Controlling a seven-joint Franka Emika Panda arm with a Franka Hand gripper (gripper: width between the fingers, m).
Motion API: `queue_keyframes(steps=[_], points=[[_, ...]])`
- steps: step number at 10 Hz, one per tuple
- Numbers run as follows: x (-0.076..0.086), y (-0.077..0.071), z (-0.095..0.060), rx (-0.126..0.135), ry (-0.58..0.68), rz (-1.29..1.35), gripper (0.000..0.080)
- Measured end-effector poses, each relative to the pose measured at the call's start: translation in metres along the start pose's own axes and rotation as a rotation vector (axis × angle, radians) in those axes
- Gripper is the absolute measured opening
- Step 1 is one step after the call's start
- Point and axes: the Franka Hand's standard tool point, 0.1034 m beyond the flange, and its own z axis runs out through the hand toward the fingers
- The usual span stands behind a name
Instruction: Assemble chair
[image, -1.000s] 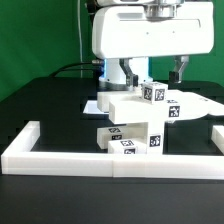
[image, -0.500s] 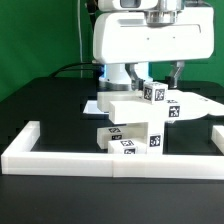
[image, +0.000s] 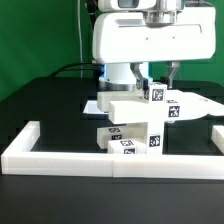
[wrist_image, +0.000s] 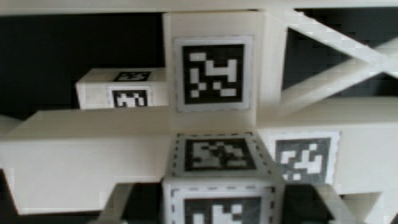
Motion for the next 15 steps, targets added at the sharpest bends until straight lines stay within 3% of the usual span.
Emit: queue_keyframes(steps=[15], points=[[0.0008,-0.0029,0.0001,0.008,-0.001,1.006,0.0287]])
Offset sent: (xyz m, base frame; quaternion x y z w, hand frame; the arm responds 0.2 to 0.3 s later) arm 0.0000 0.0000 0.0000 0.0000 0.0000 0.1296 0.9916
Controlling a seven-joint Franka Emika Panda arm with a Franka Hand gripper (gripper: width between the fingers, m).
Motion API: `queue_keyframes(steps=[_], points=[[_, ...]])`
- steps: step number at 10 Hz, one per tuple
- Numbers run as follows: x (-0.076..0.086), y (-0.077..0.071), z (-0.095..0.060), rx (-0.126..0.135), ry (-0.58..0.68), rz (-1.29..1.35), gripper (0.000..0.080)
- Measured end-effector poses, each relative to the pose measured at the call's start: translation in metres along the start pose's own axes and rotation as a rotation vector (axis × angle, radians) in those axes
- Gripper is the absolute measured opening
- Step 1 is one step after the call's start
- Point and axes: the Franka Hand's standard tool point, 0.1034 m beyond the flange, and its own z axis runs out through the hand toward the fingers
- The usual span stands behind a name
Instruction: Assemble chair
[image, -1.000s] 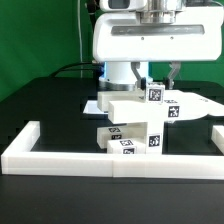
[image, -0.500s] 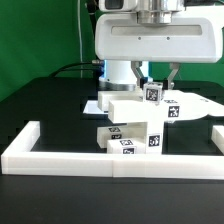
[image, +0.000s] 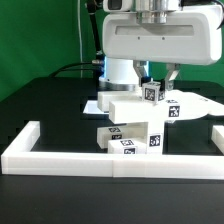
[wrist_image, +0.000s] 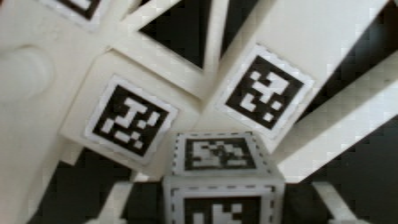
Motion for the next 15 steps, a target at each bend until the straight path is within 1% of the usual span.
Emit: queue_keyframes(steps=[3,5,6,7,8,10,13,15], points=[[-0.0012,-0.0014,0.0000,0.007,-0.005,0.194,0.0287],[-0.0010,-0.0011,0.0000,0.006,-0.005,0.167,0.0289],[-0.0004,-0.0005,0.0000,0.006,-0.004,0.096,0.0454],[-0.0007,-0.0007,0.0000,0.006,-0.005,0.066,0.0601],[-0.0014,-0.0012,0.0001,0.006,-0.005,0.028,0.0635],[-0.0034,-0.0029,0.0000,0.008,-0.003,-0.215,0.0647],[-0.0020,-0.0011,0.0006,0.004,-0.001,-0.413,0.0649],[-0.0024,-0.0020,-0.0006,0.000,0.002,-0.616,0.0649]])
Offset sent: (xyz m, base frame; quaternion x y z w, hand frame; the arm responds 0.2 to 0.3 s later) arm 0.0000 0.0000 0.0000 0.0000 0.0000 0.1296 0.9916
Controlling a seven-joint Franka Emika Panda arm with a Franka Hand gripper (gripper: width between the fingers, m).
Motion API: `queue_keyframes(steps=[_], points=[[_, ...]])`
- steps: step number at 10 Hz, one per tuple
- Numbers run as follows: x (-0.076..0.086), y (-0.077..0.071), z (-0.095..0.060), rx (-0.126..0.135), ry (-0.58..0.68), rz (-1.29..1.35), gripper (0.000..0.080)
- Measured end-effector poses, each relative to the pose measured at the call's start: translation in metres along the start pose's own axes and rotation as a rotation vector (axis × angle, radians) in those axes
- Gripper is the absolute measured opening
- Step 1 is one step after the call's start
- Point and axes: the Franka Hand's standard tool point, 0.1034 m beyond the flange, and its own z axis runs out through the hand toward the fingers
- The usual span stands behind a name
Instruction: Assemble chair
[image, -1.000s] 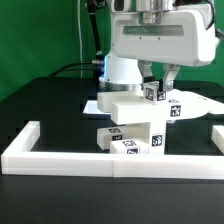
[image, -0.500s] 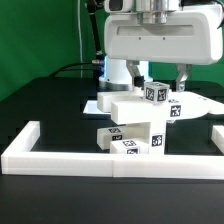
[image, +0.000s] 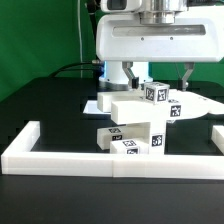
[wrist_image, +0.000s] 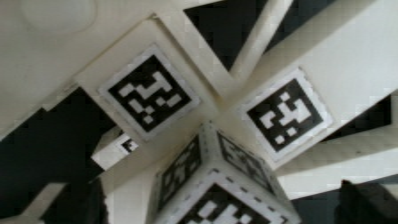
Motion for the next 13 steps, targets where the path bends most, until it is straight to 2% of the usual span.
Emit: queue_keyframes(steps=[2,9,11,12,13], points=[[0.0009,0.0005,-0.0004,-0.008,0.003,-0.206,0.0649],[0.0026,0.0067,-0.0007,-0.030,-0.001,-0.601,0.0649],[0.0028,0.0080,-0.0005,-0.030,-0.001,-0.601,0.0388],[0.0028,0.0082,-0.0005,-0.030,-0.001,-0.600,0.0285],[0.0028,0.0083,-0.0005,-0.030,-0.001,-0.577,0.0285]])
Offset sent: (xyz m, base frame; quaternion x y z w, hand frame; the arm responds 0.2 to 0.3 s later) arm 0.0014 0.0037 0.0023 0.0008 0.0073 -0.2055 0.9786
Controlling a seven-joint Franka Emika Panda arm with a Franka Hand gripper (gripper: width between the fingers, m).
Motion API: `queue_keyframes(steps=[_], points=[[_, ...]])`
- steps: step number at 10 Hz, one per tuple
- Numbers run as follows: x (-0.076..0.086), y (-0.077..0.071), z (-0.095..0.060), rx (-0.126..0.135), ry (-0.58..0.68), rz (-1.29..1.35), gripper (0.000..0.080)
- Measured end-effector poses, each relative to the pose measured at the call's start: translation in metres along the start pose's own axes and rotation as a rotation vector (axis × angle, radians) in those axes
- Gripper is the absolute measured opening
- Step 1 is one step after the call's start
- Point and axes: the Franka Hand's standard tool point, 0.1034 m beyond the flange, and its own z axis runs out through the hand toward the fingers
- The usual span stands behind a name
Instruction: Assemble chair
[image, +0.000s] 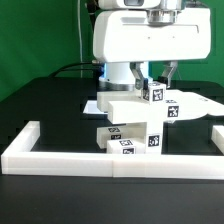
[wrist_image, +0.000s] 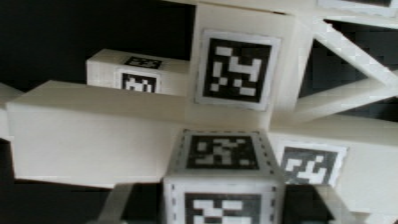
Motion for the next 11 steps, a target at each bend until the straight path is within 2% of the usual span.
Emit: queue_keyframes(steps=[3,11], points=[[0.0000,-0.0001,0.0001,0.001,0.000,0.148,0.0286],[0.0003,-0.0010,0.0004,0.003,0.000,0.745,0.0288]])
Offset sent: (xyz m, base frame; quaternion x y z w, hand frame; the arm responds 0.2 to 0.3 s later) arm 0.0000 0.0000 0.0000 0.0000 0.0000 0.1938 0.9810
